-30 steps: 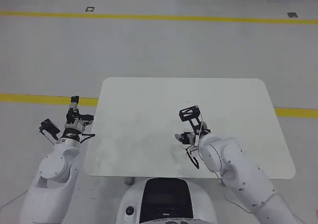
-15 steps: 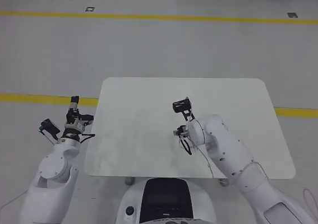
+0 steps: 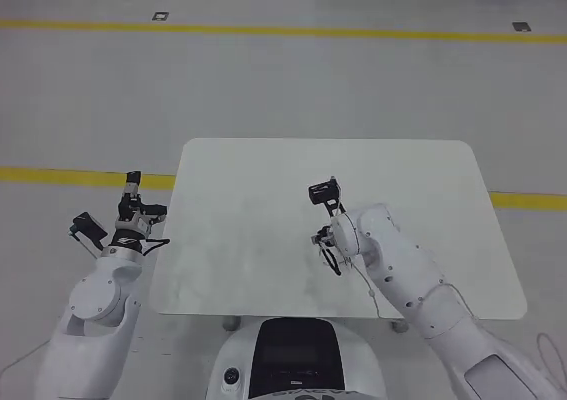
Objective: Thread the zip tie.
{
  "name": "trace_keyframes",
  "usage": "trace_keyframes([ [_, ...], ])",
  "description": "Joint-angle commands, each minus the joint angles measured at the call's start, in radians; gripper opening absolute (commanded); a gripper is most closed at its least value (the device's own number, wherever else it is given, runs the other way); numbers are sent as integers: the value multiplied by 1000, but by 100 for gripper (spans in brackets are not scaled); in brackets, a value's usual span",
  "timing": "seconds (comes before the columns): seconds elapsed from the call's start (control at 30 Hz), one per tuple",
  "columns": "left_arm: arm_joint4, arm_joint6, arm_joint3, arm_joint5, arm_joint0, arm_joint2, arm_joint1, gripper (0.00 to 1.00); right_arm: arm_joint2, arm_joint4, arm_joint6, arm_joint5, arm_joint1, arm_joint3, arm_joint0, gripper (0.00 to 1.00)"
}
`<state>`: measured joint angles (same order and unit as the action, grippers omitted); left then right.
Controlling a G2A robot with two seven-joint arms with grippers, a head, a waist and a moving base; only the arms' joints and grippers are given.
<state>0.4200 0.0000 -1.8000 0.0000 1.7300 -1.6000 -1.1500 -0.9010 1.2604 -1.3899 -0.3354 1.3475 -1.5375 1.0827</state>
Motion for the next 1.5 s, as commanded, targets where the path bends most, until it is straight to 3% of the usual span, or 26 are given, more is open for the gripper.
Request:
trace_keyframes([
  [0.0, 0, 0, 0, 0, 0, 0, 0, 100, 24, -13, 0, 10, 4, 52, -21, 100],
  [0.13, 0, 0, 0, 0, 0, 0, 0, 100, 69, -59, 0, 0, 14, 114, -69, 100],
  [0.47, 0, 0, 0, 0, 0, 0, 0, 100, 69, -59, 0, 0, 14, 114, -69, 100],
  [0.63, 0, 0, 0, 0, 0, 0, 0, 100, 46, -132, 0, 136, 7, 124, -64, 100],
  [0.83, 0, 0, 0, 0, 0, 0, 0, 100, 63, -192, 0, 211, 1, 170, -99, 100],
  [0.97, 0, 0, 0, 0, 0, 0, 0, 100, 83, -254, 0, 219, -2, 199, -131, 100],
  [1.27, 0, 0, 0, 0, 0, 0, 0, 100, 83, -254, 0, 219, -2, 199, -131, 100],
  [1.47, 0, 0, 0, 0, 0, 0, 0, 100, 50, -268, 27, 265, -14, 164, -98, 100],
])
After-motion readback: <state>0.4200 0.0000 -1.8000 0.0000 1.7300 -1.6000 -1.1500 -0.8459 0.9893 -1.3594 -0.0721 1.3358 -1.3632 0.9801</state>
